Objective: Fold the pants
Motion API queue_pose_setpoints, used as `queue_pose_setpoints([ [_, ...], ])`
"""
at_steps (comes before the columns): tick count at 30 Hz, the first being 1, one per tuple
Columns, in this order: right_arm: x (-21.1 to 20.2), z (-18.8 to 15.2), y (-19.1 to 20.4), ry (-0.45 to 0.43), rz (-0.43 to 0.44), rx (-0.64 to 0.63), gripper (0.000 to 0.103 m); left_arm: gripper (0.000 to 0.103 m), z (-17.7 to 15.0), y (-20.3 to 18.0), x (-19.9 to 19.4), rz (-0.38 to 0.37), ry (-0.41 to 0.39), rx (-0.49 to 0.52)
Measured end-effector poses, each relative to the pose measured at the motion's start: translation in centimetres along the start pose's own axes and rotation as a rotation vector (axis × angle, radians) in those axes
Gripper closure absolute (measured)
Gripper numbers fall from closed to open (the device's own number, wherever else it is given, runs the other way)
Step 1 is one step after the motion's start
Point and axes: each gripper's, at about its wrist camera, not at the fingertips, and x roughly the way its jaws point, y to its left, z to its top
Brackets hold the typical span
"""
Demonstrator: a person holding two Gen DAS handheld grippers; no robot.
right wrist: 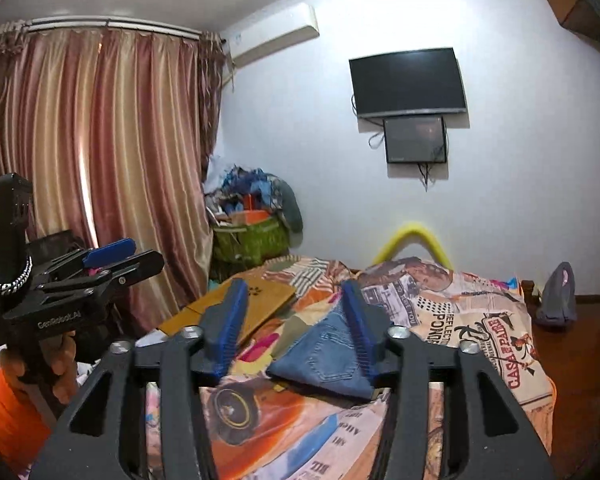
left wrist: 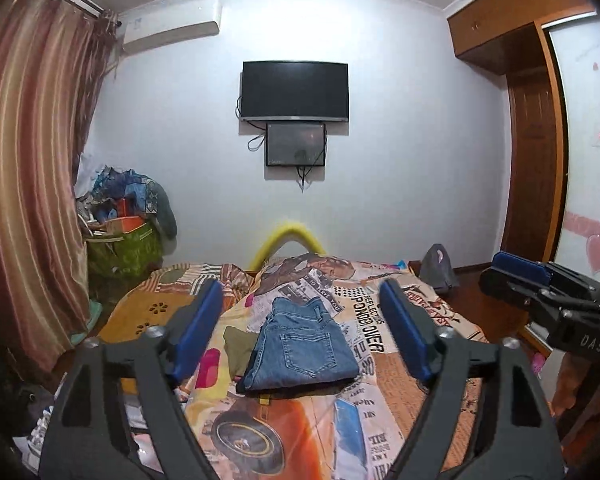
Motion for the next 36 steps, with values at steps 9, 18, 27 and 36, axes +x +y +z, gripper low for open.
queue_pose_setpoints([
  [9, -1.9, -1.1, 0.4, -0.07, -0.062, 0.006, 0.016, 0.004, -1.6, -1.9, -2.8, 0.015, -0.047, 0.011],
  [18, -2.8, -1.7, 0.8, -0.096, -0.124, -0.003, 0.0, 0.001, -2.7, -2.0, -2.3, 0.015, -0.051, -0.003],
  [27, -2.8, -2.5, 0.7, -0.081, -0.123, 0.012, 0.0, 0.001, -3.7, -1.5, -1.0, 0.017, -0.027, -0.01],
  [36, -2.9, -2.6, 0.8, -0.07, -0.129, 0.013, 0.0, 0.001, -4.4, -1.7, -0.3, 0.016, -0.016, -0.006],
])
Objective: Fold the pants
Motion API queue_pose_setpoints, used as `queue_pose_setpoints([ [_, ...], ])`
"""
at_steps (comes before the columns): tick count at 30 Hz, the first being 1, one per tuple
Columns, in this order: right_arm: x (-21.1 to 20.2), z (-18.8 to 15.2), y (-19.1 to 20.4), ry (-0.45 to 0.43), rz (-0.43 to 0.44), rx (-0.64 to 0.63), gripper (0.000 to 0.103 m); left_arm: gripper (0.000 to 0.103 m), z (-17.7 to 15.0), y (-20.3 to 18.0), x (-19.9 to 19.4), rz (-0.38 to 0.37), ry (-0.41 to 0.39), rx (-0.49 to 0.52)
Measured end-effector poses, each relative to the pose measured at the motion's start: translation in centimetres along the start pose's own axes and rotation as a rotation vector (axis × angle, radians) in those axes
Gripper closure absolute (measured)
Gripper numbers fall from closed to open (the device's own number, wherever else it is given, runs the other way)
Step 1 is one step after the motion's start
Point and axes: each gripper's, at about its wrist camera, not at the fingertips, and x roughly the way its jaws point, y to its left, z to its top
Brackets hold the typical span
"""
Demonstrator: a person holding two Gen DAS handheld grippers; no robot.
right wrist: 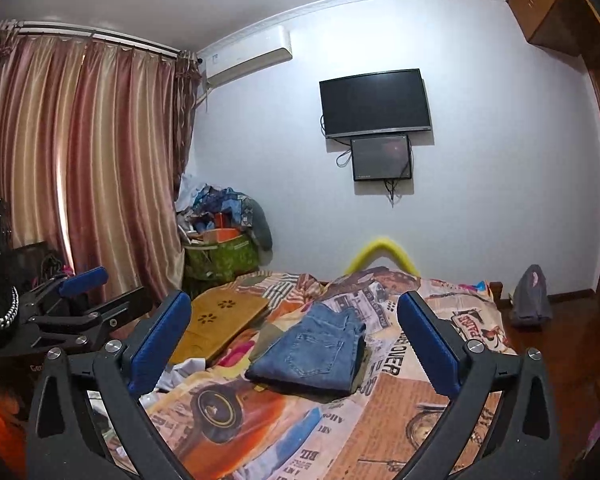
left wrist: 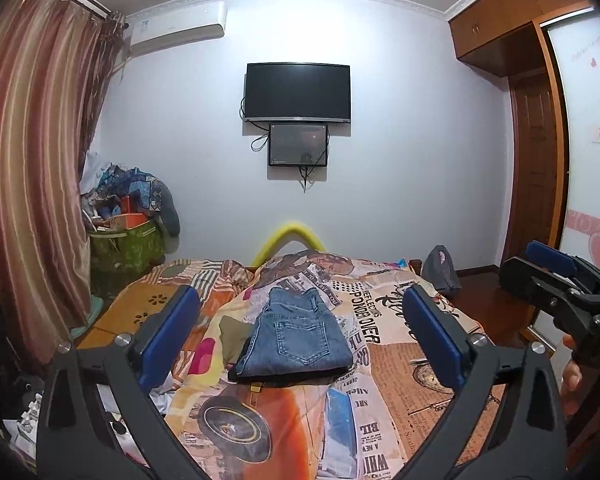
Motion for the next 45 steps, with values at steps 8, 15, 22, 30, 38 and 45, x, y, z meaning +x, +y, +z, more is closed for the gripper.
queue_pose_setpoints([
  [8, 0.0, -0.1, -0.1, 0.01, 0.001, 0.007, 0.0, 0.001, -0.2, 0.2, 0.3, -0.004, 0.008, 0.0],
  [15, -0.3, 0.1, -0.3, 0.013, -0.003, 0.008, 0.0, 0.0, -0.4, 0.2, 0.6, -0.01, 0.013, 0.006],
  [22, -0.2, 0.1, -0.4, 0.016, -0.008, 0.011, 0.0, 0.0, -0.5, 0.2, 0.7, -0.017, 0.014, 0.005],
  [30, -0.1, 0.0, -0.5, 0.019, -0.016, 0.018, 0.0, 0.0, -0.6, 0.3, 0.9, -0.025, 0.019, 0.008],
  [38, 0.1, -0.1, -0.5, 0.031, -0.02, 0.015, 0.0, 0.0, -0.8, 0.8, 1.2, -0.035, 0.023, 0.0],
  [45, 0.3, -0.2, -0.5, 0.038, -0.018, 0.015, 0.0, 0.0, -0.9, 0.8, 1.8, -0.05, 0.039, -0.001],
])
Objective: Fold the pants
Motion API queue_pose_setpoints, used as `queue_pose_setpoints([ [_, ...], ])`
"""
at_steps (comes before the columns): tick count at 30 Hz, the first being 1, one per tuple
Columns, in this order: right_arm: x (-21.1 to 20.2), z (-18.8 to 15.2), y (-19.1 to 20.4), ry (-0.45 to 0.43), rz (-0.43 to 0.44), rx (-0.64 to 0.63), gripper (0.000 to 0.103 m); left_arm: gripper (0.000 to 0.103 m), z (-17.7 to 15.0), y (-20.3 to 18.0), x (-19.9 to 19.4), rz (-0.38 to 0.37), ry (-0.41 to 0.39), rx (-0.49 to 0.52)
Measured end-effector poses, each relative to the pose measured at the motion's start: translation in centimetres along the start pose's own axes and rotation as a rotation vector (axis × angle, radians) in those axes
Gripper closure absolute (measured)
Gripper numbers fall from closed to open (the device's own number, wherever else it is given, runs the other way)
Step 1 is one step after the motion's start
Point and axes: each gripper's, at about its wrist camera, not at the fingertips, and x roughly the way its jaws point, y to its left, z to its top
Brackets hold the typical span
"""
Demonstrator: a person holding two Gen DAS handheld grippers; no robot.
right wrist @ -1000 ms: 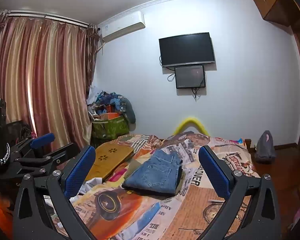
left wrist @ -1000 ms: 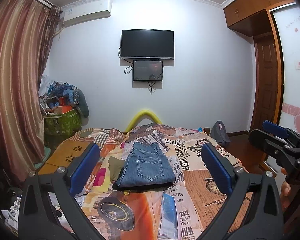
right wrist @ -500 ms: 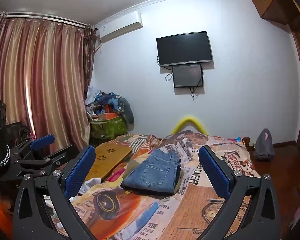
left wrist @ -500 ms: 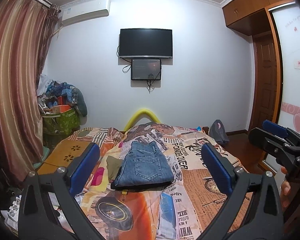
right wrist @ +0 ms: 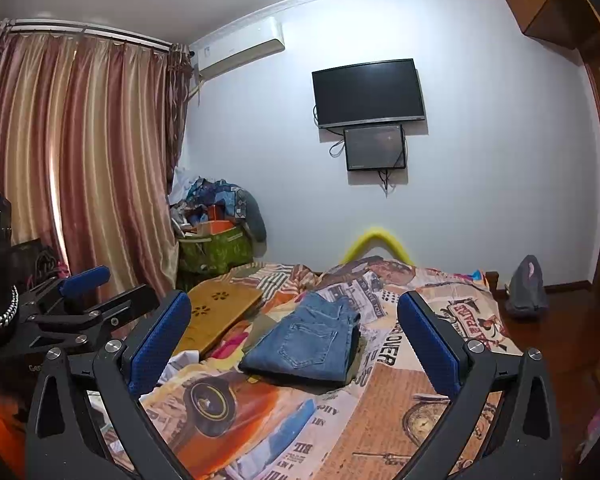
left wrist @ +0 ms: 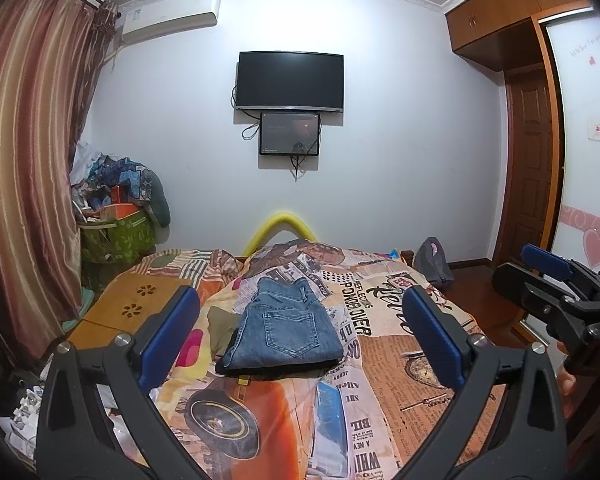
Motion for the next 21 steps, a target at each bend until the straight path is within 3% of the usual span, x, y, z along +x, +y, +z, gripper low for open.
queue_pose_setpoints([
  [21, 0.11, -0.28, -0.15, 0.007, -0.002, -0.003, 0.0, 0.0, -0.45, -0.34, 0.66, -0.021, 0.027, -0.009],
])
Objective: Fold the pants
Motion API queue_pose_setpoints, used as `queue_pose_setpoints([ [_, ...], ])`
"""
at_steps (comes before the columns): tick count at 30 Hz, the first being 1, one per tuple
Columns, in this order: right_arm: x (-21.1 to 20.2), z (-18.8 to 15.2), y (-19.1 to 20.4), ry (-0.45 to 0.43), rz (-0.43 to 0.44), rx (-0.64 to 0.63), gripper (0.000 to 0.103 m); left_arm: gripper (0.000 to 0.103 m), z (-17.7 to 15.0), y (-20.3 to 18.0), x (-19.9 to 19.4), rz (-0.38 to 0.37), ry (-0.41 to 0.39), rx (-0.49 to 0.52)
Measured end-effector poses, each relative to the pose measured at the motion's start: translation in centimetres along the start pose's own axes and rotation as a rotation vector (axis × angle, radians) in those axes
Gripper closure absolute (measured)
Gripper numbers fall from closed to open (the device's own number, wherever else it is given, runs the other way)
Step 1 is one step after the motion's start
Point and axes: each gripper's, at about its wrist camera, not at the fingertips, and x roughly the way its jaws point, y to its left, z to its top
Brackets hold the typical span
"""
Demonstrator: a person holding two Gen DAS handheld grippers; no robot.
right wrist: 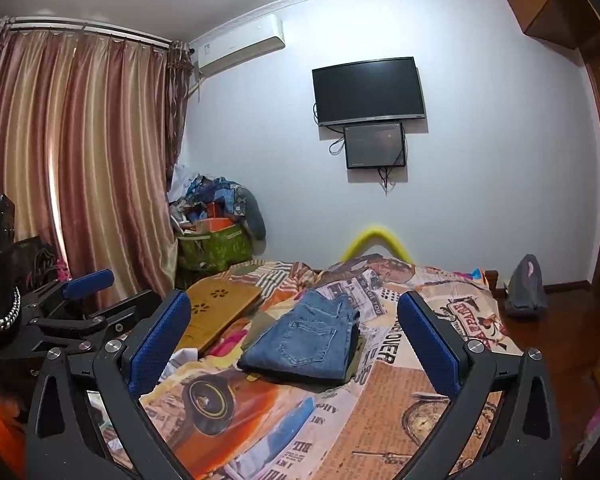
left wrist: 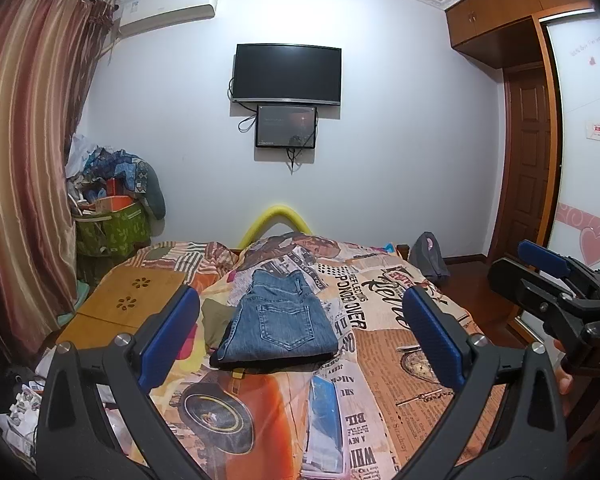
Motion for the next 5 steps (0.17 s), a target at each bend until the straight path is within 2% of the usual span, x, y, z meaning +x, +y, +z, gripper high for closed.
queue_pose_setpoints([
  [5, 0.11, -0.13, -0.11, 0.003, -0.001, -0.001, 0.0, 0.0, 0.01, 0.01, -0.15, -0.008, 0.0, 0.001],
])
